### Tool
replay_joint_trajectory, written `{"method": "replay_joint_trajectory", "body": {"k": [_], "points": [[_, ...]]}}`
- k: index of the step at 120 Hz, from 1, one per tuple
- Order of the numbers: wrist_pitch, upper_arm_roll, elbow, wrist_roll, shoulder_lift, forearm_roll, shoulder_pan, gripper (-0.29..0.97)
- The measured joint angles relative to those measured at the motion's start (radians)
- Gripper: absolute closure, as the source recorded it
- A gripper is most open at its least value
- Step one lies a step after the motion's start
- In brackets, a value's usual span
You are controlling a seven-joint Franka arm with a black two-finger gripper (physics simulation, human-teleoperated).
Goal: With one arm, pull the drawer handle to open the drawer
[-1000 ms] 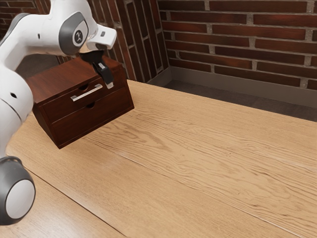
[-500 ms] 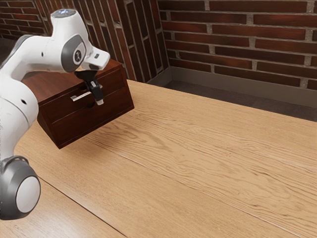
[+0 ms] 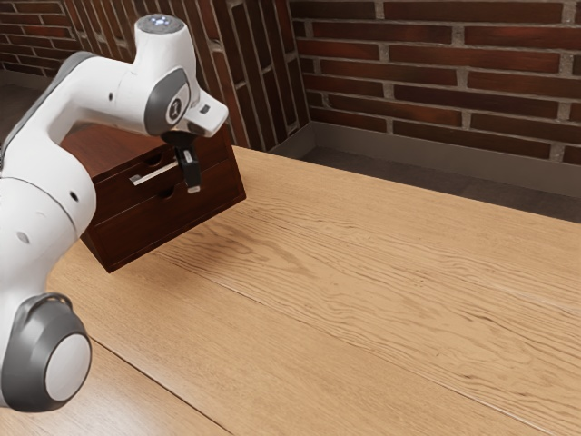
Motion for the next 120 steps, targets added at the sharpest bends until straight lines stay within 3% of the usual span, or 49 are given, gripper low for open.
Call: {"method": "replay_joint_trajectory", "body": {"k": [36,71,86,92,106,120], "points": [[0.03,0.002,0.009,-0.024,0.035,0.049,0.011,0.0],[0.1,0.001,0.028,-0.046,0.055,-0.001,0.027,0.0],[0.118,-0.003,0.031,-0.053,0.067,-0.014,0.047,-0.08],[0.122,-0.003,0.031,-0.055,0.071,-0.018,0.047,-0.17],[0.127,0.003,0.033,-0.059,0.074,-0.03,0.045,-0.14],[0.126,0.002,0.031,-0.064,0.061,-0.031,0.041,0.01]]}}
